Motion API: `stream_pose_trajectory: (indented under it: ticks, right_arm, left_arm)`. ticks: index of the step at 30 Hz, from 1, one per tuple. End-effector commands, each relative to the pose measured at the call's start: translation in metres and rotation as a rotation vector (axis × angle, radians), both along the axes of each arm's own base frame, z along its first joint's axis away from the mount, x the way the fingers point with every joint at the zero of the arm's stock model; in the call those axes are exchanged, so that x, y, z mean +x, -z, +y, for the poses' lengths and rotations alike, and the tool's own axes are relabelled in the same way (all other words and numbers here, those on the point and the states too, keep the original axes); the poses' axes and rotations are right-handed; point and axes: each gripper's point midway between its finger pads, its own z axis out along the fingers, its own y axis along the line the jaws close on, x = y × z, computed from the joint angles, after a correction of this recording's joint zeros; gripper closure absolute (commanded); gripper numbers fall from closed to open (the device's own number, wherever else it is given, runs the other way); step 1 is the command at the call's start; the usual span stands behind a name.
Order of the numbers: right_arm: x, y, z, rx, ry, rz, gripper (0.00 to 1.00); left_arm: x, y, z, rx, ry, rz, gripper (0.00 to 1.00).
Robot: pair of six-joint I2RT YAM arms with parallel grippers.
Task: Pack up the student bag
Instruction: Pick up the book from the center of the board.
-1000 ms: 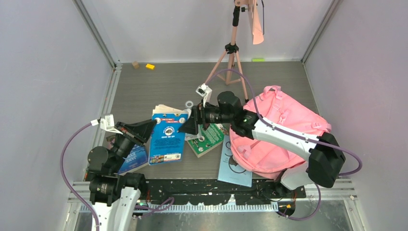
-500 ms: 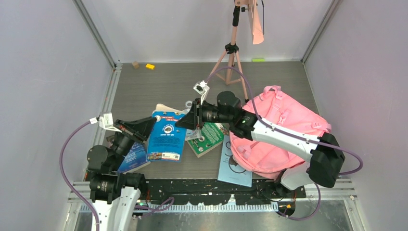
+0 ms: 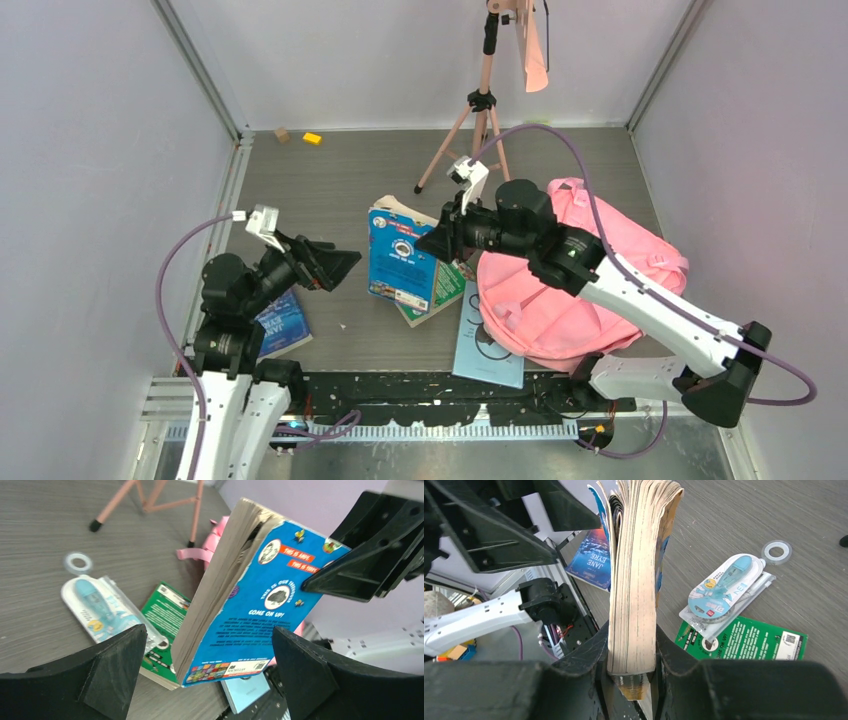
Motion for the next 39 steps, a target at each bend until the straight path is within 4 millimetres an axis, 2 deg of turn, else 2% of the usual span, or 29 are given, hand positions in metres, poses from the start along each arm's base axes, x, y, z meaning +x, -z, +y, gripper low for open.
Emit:
stream_pose_trajectory:
  ticks: [1,8,16,23,24,26,28,32,36,39]
  right_arm:
    - [-0.023,-0.066,-0.018,0.069,-0.059,-0.115,1.00]
    - [-0.060,-0.093,-0.016,0.128,-0.225,-0.075,1.00]
    - [-0.069,-0.099,-0.004,0.145,-0.304,-0.051,1.00]
    - [-0.071,-0.104,0.002,0.159,-0.336,-0.068,1.00]
    - [-0.071,-0.104,0.002,0.155,-0.335,-0.072,1.00]
    - [-0.069,-0.103,0.000,0.148,-0.323,-0.077,1.00]
    - [-0.068,-0.102,-0.002,0.143,-0.310,-0.085,1.00]
    - [-0.062,-0.098,-0.006,0.121,-0.272,-0.095,1.00]
    - [-0.052,-0.090,-0.012,0.080,-0.207,-0.103,1.00]
    - [-0.042,-0.080,-0.018,0.032,-0.143,-0.102,0.99]
  left_arm:
    - [-0.018,-0.022,-0.029,-0.001,0.265,-0.102,0.00]
    - [-0.031,-0.032,-0.047,-0.036,0.473,-0.116,0.01]
    - [-0.042,-0.038,-0.064,-0.059,0.585,-0.124,0.00]
    - [-0.059,-0.036,-0.095,-0.087,0.723,-0.117,0.03]
    - [-0.060,-0.036,-0.097,-0.092,0.736,-0.118,0.09]
    - [-0.060,-0.036,-0.099,-0.103,0.745,-0.114,0.35]
    - [-0.058,-0.034,-0.099,-0.109,0.734,-0.105,0.52]
    - [-0.056,-0.029,-0.097,-0.116,0.695,-0.097,0.65]
    - [-0.055,-0.028,-0.094,-0.127,0.657,-0.098,0.97]
    - [-0.052,-0.029,-0.092,-0.139,0.621,-0.099,1.00]
